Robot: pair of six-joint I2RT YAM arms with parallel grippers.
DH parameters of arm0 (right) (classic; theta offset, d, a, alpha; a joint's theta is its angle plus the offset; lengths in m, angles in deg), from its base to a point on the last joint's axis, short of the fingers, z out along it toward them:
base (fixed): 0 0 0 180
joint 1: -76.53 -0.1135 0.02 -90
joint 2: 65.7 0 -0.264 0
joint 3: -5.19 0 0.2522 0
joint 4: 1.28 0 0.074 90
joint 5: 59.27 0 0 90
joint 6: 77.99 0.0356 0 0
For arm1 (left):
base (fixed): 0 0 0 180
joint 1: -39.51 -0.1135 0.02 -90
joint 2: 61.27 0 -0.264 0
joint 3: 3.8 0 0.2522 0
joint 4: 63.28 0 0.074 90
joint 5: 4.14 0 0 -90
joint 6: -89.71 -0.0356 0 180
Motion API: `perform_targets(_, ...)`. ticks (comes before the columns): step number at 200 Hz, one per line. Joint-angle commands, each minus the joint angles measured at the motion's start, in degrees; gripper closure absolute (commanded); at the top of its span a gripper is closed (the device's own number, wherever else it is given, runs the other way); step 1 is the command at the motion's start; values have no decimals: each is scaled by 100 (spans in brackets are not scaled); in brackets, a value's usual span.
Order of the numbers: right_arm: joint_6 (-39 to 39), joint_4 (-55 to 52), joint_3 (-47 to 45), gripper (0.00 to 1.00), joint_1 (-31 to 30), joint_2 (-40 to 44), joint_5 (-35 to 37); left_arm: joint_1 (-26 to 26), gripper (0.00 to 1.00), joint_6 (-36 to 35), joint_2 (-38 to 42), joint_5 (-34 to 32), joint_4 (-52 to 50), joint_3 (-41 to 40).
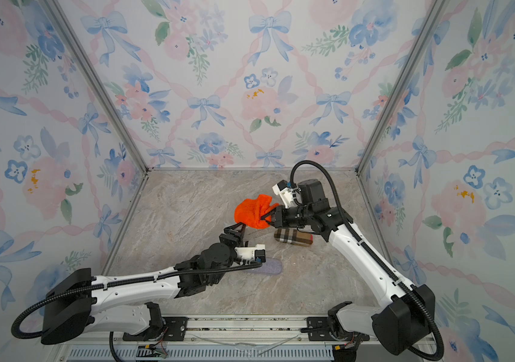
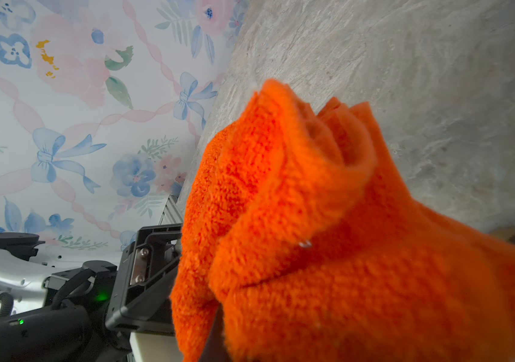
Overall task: Wipe the eyeglass case
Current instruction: Wipe the dirt from the eyeglass case.
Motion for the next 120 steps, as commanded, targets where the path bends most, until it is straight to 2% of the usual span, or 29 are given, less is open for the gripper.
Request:
perform_targets(1, -188, -229, 192, 100, 113, -22, -69, 7, 73, -20, 72, -177, 551, 252)
perform_targets(40, -930, -1088, -253, 100, 1464, 440, -39, 9, 74, 122, 316, -264, 373, 234)
perform_targets(58, -1031, -1270, -341, 100, 1826, 704, -48, -53, 75, 435, 429, -254, -28, 358)
perform_targets(94, -708, -979, -141, 100, 2033, 1431, -62, -455, 75, 2045, 626, 519, -1953, 1086)
perform_targets(120, -618, -844, 8, 100, 2022, 1864, -161, -1184, 74, 3929, 708, 1864, -3299, 1665)
